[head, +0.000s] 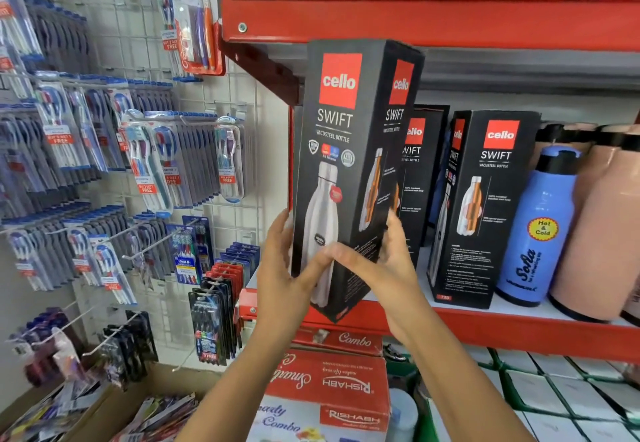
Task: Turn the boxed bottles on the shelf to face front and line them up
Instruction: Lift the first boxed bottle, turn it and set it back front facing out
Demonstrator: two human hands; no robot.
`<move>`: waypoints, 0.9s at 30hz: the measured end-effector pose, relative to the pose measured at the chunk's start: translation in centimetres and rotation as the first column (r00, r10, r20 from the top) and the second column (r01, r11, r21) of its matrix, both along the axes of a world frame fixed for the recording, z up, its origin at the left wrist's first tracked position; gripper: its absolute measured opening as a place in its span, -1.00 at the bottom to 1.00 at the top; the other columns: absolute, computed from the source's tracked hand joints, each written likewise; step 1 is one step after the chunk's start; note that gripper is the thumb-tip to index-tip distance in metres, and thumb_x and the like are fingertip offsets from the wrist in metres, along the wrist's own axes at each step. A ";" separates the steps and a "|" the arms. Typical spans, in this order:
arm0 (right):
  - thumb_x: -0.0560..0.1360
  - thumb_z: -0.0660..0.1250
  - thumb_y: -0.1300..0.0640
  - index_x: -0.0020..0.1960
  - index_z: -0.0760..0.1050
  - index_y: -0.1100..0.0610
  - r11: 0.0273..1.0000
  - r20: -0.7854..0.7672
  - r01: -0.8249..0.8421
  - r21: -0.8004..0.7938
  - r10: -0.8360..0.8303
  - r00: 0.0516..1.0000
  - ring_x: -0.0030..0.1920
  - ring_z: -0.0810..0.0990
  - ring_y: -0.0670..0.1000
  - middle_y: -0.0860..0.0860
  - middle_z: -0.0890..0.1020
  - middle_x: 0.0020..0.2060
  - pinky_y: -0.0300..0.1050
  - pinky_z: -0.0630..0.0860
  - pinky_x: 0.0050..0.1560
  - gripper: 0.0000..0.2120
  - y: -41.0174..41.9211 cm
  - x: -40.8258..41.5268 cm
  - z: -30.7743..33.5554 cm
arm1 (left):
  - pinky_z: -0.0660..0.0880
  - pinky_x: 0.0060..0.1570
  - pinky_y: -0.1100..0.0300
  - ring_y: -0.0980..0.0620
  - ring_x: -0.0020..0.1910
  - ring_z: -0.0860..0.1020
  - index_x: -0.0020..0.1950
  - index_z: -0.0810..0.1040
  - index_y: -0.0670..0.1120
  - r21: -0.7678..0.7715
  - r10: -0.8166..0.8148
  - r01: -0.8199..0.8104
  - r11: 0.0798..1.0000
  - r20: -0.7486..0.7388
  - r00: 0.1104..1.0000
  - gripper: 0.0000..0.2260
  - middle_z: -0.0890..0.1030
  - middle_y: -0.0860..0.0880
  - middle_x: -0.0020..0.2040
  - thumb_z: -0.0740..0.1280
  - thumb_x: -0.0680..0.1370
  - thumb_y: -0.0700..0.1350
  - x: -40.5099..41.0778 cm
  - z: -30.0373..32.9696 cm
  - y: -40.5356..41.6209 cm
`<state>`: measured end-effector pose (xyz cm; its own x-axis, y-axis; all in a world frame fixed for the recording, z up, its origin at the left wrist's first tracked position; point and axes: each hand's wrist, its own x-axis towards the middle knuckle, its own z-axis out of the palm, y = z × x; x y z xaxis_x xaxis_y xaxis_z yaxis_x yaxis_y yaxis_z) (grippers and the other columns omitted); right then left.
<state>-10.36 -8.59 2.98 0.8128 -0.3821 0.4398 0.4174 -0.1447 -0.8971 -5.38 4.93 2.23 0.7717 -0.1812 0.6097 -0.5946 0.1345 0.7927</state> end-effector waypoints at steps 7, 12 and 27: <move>0.39 0.47 -0.16 0.59 0.03 -0.23 0.996 -0.019 -0.079 -0.053 0.078 0.997 0.37 0.33 -0.47 -0.57 0.40 0.29 -0.10 0.21 0.56 -0.08 -0.3 0.7 0.2 | 0.53 0.00 0.40 0.28 0.04 0.61 0.20 0.54 0.08 -0.111 -0.063 0.054 0.992 -0.070 0.996 -0.56 0.67 0.21 0.02 0.51 0.36 -0.18 1.4 0.1 0.6; 0.57 0.34 -0.02 0.59 0.14 -0.13 0.986 -0.012 -0.009 -0.167 0.007 1.000 0.43 0.40 -0.29 -0.28 0.43 0.45 -0.08 0.32 0.51 -0.34 -0.3 3.4 -0.2 | 0.53 0.01 0.40 0.24 0.07 0.61 0.22 0.54 -0.02 -0.128 -0.045 0.034 0.991 -0.085 0.995 -0.57 0.65 0.17 0.06 0.49 0.38 -0.22 4.0 0.0 0.4; 0.56 0.38 0.09 0.57 0.23 0.02 0.959 -0.070 0.202 -0.201 -0.220 0.973 0.37 0.33 -0.29 -0.23 0.37 0.39 -0.57 0.28 0.26 -0.37 0.1 9.8 -2.9 | 0.46 -0.11 0.57 0.47 -0.08 0.54 0.24 0.49 -0.03 -0.065 -0.049 0.036 0.997 -0.202 0.978 -0.58 0.57 0.24 0.00 0.46 0.41 -0.22 10.7 -2.8 -0.6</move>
<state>-0.59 -8.53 0.04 0.7625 -0.4654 0.4495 0.2770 -0.3930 -0.8768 5.32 4.30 -0.62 0.8731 -0.1843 0.4514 -0.4144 0.2076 0.8861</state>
